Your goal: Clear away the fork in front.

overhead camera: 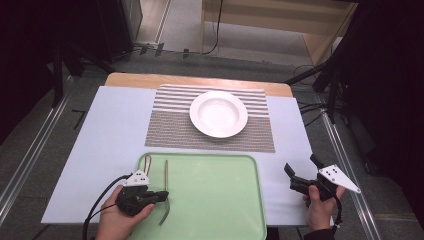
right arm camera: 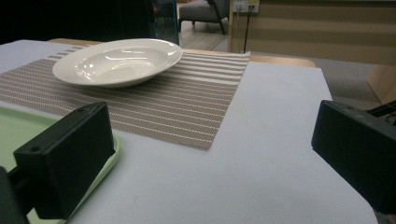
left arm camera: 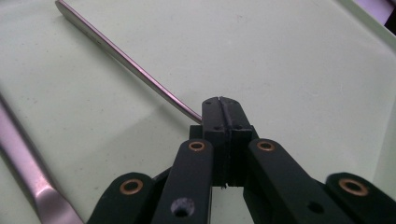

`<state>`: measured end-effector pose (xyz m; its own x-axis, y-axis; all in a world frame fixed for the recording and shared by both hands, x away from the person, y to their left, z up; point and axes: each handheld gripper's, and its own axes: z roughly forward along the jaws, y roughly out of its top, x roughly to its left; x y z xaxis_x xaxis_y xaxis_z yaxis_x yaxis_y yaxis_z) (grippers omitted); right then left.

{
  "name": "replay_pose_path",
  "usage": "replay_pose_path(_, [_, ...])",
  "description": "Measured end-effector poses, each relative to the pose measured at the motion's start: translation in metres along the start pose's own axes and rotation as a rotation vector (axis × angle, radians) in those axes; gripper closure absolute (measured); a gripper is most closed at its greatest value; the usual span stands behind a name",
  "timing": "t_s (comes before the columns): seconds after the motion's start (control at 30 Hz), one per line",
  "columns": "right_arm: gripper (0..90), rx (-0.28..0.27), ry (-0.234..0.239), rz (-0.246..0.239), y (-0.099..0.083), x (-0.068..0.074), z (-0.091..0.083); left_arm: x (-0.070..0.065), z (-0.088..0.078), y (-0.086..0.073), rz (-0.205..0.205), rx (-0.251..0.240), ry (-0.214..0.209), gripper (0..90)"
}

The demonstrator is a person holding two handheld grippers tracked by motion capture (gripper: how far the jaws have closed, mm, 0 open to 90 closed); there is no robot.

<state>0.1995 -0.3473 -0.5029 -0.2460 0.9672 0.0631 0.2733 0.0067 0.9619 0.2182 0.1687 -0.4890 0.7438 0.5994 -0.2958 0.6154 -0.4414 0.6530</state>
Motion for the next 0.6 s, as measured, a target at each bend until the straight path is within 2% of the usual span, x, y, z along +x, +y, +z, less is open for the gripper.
replay_pose_path(0.2, [0.0,0.005,-0.004,0.010,0.000,0.000,-0.001,-0.003,0.002,0.000,0.002,0.002,-0.012,88.9])
replay_pose_path(0.27, [0.0,0.008,-0.004,0.009,0.000,0.000,-0.001,-0.005,0.004,0.001,0.023,0.011,-0.010,88.9])
replay_pose_path(0.37, [0.0,-0.002,-0.003,-0.002,0.000,0.000,-0.001,-0.007,0.008,0.004,0.029,0.012,-0.018,88.9])
replay_pose_path(0.6, [0.0,0.002,0.001,0.002,0.000,0.001,0.000,-0.014,0.021,0.012,0.065,0.042,-0.005,88.9])
